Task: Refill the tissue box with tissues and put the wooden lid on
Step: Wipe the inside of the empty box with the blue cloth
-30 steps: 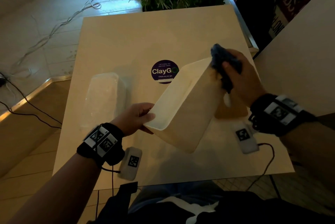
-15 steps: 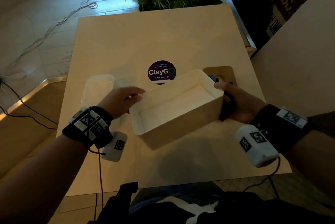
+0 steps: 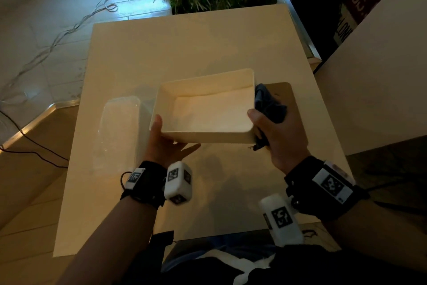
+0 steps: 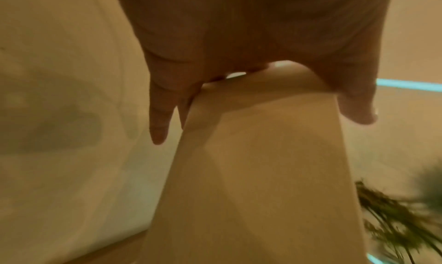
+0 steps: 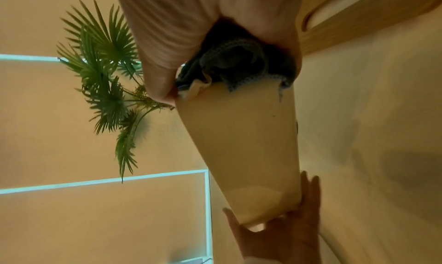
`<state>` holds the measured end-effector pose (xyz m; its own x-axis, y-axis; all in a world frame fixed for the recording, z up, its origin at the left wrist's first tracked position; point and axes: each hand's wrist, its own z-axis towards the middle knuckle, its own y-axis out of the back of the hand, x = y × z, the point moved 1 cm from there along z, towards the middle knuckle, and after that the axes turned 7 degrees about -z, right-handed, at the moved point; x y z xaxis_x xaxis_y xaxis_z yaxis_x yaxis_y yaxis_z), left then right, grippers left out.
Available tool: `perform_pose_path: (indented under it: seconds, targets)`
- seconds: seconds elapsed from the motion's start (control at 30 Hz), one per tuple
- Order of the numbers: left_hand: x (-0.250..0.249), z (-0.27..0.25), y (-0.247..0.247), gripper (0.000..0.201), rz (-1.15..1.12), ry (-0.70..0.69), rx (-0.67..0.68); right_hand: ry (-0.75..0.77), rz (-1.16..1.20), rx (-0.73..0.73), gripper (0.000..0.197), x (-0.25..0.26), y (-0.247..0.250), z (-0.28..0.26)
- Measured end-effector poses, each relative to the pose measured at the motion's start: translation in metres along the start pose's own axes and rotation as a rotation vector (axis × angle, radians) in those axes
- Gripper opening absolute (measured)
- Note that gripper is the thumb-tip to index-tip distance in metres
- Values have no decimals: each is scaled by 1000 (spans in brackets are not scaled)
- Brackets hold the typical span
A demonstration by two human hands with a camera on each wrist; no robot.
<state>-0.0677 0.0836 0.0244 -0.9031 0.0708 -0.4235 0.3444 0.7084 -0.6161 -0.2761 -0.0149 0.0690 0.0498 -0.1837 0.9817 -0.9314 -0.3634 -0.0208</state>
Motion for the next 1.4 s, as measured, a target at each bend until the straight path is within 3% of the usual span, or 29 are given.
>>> perform_pose_path:
  seconds: [0.1, 0.2, 0.27, 0.33, 0.37, 0.47, 0.53, 0.6, 0.7, 0.77, 0.83, 0.93, 0.97, 1.03, 1.1, 1.17, 1.27, 1.33, 1.4]
  targets:
    - [-2, 2, -2, 78, -74, -10, -49, 116, -66, 13, 45, -4, -5, -7]
    - [1, 3, -2, 44, -90, -11, -99, 559, -461, -32, 49, -17, -2, -10]
    - [4, 0, -4, 56, -103, 11, -81, 837, -598, -7, 42, -21, 1, -6]
    - [7, -4, -6, 65, -123, 30, -60, 943, -624, -52, 37, -13, 3, 3]
    - [9, -5, -7, 61, -137, 38, -54, 882, -599, -122, 39, -10, 3, 9]
    - [13, -6, -7, 47, -150, 50, -80, 407, -331, -300, 42, -2, -4, 23]
    - [14, -3, -4, 31, -109, 42, -148, 279, -285, -322, 43, -3, -10, 22]
    - [13, 1, -1, 29, -97, 29, -196, 439, -377, -285, 41, -5, -9, 12]
    - [12, 0, 3, 33, -128, 2, -158, 894, -502, -71, 40, -12, -4, -6]
    - [12, -2, 5, 34, -117, -4, -112, 982, -528, -9, 41, -22, 6, -4]
    - [11, -5, 6, 33, -111, -7, -86, 863, -523, -78, 38, -25, 17, 6]
    - [8, -5, 5, 34, -123, -2, -103, 563, -465, -147, 38, -21, 21, 19]
    - [8, -4, 5, 35, -128, 4, -117, 541, -477, -149, 38, -19, 18, 16]
    - [9, -3, 5, 36, -131, 14, -140, 681, -544, -126, 34, -17, 8, 2]
    - [10, -2, 4, 35, -143, 14, -144, 964, -613, -39, 24, -22, 4, -14]
    - [11, -4, 4, 33, -140, 22, -132, 1038, -631, 4, 25, -29, 7, -17]
    - [8, -7, 6, 33, -106, 44, -102, 694, -525, -127, 35, -18, 16, 4]
    - [5, -6, 8, 35, -72, 51, -93, 464, -401, -120, 39, -6, 22, 20]
    - [2, -6, 8, 35, -81, 58, -93, 485, -454, -58, 38, 3, 22, 18]
